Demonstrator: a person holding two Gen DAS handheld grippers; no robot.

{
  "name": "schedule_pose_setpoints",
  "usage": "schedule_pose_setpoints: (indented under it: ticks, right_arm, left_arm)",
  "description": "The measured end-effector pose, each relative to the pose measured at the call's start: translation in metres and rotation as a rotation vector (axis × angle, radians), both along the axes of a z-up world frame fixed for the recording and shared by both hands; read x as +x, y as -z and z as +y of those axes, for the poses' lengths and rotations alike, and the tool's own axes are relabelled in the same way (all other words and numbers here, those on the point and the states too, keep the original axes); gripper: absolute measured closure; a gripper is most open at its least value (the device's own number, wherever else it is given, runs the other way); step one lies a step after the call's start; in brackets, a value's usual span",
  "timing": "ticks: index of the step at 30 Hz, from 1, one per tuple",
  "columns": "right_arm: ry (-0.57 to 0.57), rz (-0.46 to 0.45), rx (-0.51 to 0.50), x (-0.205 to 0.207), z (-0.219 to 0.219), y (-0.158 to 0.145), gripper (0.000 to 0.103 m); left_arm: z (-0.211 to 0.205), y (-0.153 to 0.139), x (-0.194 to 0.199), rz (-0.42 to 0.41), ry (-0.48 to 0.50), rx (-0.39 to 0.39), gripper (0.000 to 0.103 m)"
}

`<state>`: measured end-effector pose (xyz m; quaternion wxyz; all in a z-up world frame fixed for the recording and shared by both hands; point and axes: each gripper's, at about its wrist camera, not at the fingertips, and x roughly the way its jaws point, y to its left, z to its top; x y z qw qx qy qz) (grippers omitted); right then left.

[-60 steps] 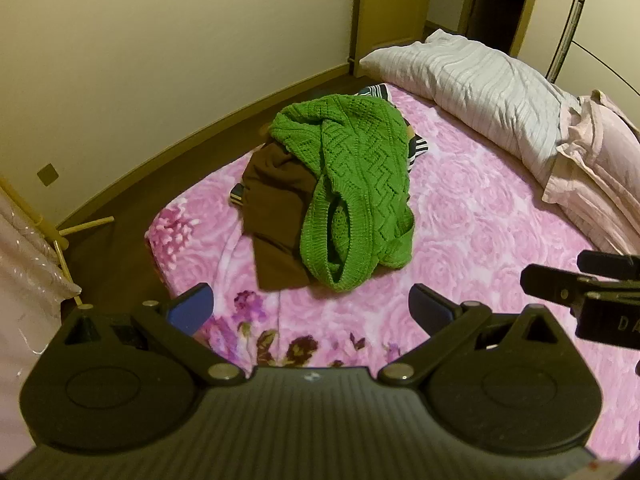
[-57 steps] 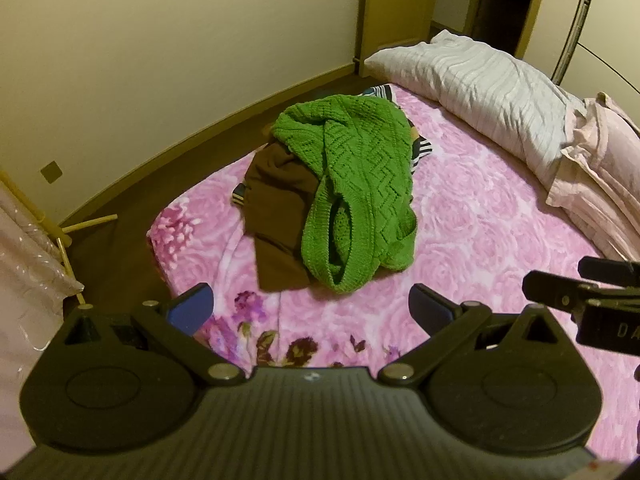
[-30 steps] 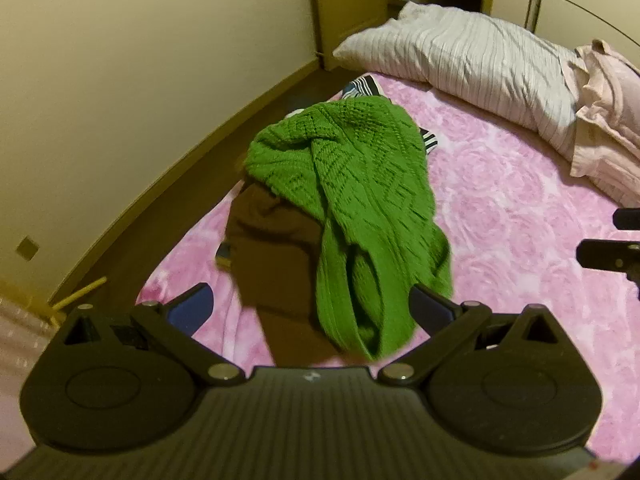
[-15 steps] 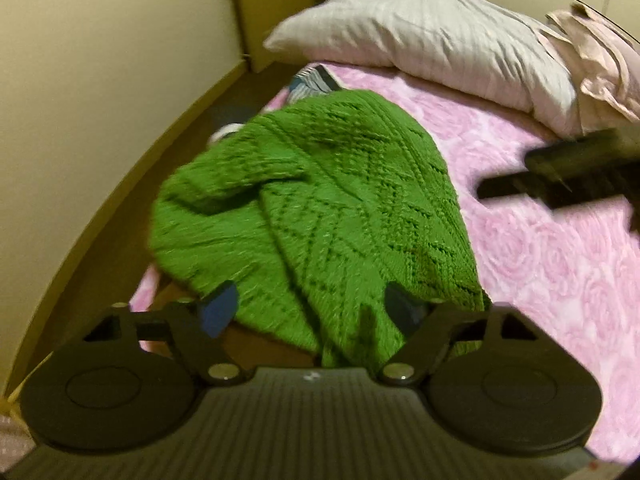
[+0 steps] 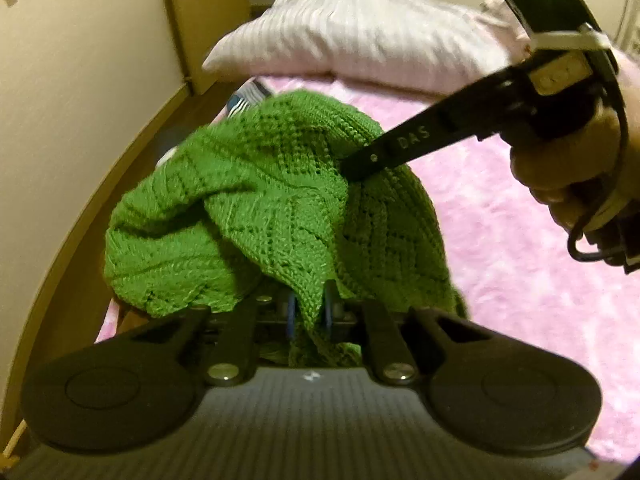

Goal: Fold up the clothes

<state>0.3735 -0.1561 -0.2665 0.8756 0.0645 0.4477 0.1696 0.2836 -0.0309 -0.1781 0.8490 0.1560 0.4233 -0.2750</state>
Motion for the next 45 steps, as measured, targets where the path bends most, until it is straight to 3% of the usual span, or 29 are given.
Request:
schedule_pose_setpoints:
  ticks: [6,10,16,19,23,28,32,34,35,36,41,45]
  right_arm:
    - [0.125,-0.066,0.008,-0.074,-0.044,-0.062,0.094]
    - [0.229,-0.085,0.003,-0.165,-0.089,-0.096,0.094]
    - [0.392,-0.088,0.023,-0.323,-0.154,-0.123,0.094]
    - [0.470,-0.078,0.025,-0.408,-0.186,-0.140,0.094]
    - [0.542,-0.079,-0.006,-0.503,-0.220,-0.182,0.094]
    - [0.622,-0.096,-0.069,-0.550,-0.261,-0.219,0.094]
    - [0.655,-0.110,-0.146,-0.547,-0.296,-0.209,0.088]
    - [0.683,-0.111,-0.165,-0.535,-0.315,-0.191,0.068]
    - [0.716,-0.125,-0.200,-0.535,-0.323,-0.184,0.053]
    - [0.757,-0.130,-0.236,-0.540,-0.330,-0.178,0.046]
    - [0.873,-0.049,-0.243,-0.597,-0.349,-0.132,0.045]
    - [0.921,0.056,-0.225,-0.668,-0.326,-0.087,0.044]
  left_arm:
    - [-0.018,-0.050,-0.062,-0.052,0.152,-0.058,0.096]
    - [-0.048,-0.081,-0.141,-0.071,0.262,-0.090,0.098]
    - [-0.104,-0.103,-0.265,-0.052,0.379,-0.143,0.098]
    - [-0.133,-0.112,-0.326,0.019,0.419,-0.193,0.099]
    - [-0.162,-0.128,-0.396,0.201,0.471,-0.315,0.099]
    - [-0.213,-0.148,-0.426,0.314,0.567,-0.401,0.099]
    - [-0.253,-0.140,-0.414,0.313,0.566,-0.381,0.097]
    - [-0.272,-0.121,-0.397,0.304,0.524,-0.323,0.091]
    - [-0.279,-0.111,-0.389,0.274,0.509,-0.297,0.087]
    - [-0.283,-0.099,-0.381,0.242,0.505,-0.270,0.077]
    - [-0.285,-0.050,-0.355,0.197,0.524,-0.173,0.070]
    - [-0.278,-0.016,-0.371,0.169,0.650,-0.116,0.054]
